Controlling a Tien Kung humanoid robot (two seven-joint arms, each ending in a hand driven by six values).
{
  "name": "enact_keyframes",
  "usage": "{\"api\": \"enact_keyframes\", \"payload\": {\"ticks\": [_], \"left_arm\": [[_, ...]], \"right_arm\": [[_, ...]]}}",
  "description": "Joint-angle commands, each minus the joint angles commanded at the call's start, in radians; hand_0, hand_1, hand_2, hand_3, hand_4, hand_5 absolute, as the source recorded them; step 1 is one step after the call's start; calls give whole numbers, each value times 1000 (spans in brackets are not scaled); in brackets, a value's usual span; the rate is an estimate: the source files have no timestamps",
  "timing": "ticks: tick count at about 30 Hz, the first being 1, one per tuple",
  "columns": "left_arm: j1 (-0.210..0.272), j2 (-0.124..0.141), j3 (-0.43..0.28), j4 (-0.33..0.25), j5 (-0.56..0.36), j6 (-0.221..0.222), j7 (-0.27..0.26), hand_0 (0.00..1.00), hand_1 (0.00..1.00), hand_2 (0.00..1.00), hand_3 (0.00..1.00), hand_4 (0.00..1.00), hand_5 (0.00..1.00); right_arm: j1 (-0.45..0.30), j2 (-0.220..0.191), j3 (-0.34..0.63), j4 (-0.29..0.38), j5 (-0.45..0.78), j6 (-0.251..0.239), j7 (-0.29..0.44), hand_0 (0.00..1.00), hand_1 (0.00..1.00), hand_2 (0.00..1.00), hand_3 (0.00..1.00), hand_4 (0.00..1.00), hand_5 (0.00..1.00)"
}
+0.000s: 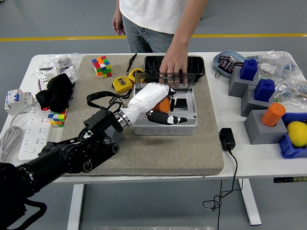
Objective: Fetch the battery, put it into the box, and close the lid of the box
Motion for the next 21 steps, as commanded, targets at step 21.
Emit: {"api": "enact_keyframes", "payload": {"ticks": [21], "left_arm": [[22, 0, -88, -437, -94, -434, 240, 629, 669, 667, 665, 998, 664]], "right_arm": [[-7, 3, -2, 0, 9, 3, 2, 909, 892, 852, 828, 998, 998]]}}
